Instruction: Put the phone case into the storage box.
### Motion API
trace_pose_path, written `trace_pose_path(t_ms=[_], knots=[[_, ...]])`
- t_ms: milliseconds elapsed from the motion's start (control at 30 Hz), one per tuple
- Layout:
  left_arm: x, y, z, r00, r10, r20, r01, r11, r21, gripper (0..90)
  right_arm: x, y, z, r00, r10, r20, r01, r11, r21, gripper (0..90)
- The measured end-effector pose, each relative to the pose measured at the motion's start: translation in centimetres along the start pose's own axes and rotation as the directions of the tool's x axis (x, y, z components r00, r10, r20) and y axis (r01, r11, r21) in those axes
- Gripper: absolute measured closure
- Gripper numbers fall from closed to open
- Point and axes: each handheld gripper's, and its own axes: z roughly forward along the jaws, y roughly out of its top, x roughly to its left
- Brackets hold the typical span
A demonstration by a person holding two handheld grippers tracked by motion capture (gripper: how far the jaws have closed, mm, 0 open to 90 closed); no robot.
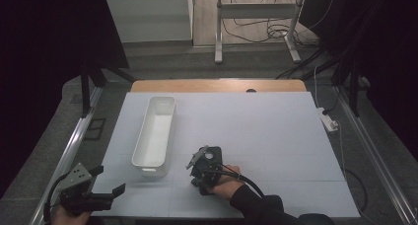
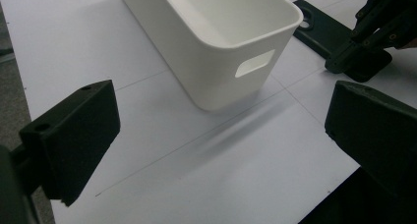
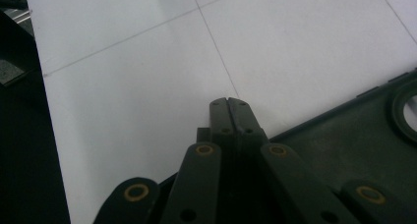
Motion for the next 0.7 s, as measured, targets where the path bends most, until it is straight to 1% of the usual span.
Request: trace_pose_path(t_ms=[533, 700], knots=[[0.0, 0.0, 0.0, 1.0000, 0.002, 0.000, -0.002, 1.0000, -0.002, 0.8, -0.9, -2.1, -1.5, 0.9992, 0.038, 0.016, -0.038, 0.999, 0.014, 89.3], [0.0, 0.0, 0.0, 1.0000, 0.002, 0.000, -0.002, 1.0000, -0.002, 0.8, -1.3, -2.6, -1.9, 0.9985, 0.048, 0.027, -0.049, 0.999, 0.019, 89.3]])
